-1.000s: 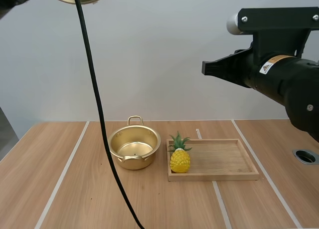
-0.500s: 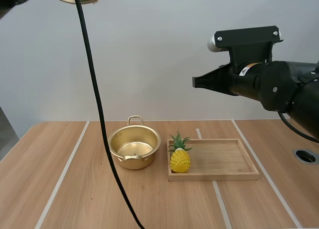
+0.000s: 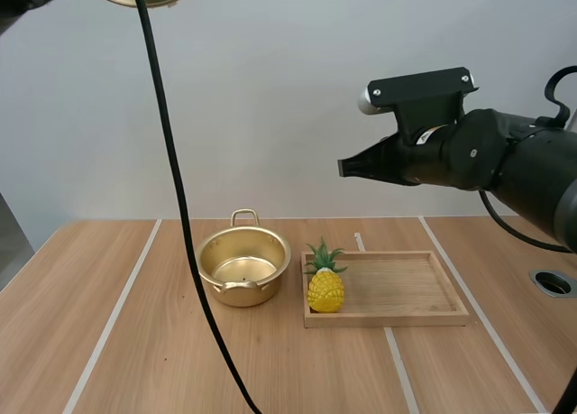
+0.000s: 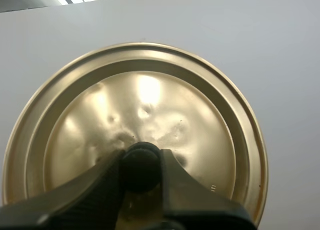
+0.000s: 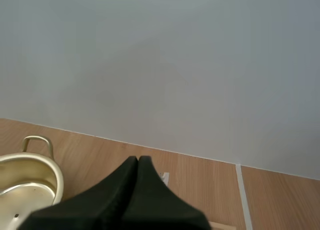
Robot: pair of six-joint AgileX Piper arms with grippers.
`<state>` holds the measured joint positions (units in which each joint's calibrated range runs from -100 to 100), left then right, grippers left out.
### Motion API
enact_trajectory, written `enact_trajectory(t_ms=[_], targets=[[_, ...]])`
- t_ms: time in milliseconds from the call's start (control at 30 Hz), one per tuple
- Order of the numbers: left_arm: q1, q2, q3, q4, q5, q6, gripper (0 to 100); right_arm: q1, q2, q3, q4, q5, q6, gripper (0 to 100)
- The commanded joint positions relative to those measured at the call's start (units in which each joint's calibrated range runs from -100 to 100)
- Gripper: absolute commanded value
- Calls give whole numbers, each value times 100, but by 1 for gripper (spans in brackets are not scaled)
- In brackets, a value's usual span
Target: Open the pot, put the pineapple inside, and close it
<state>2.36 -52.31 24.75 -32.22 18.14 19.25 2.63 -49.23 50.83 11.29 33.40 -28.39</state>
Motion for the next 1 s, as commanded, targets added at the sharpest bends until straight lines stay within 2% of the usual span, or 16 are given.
enact_trajectory(t_ms=[0,167,400,967], targets=[[6,-38,-32,-98,-70,-59,0,98,30,-252,275,736,-84,0],[6,-38,-32,-98,-70,-59,0,204,180,-606,376,1478,-209,0],[6,-38,-32,-98,-70,-59,0,204,489,-634,398,2210,-246,0],[6,-38,-32,-98,-70,-59,0,204,619,-634,616,3048,-777,0]])
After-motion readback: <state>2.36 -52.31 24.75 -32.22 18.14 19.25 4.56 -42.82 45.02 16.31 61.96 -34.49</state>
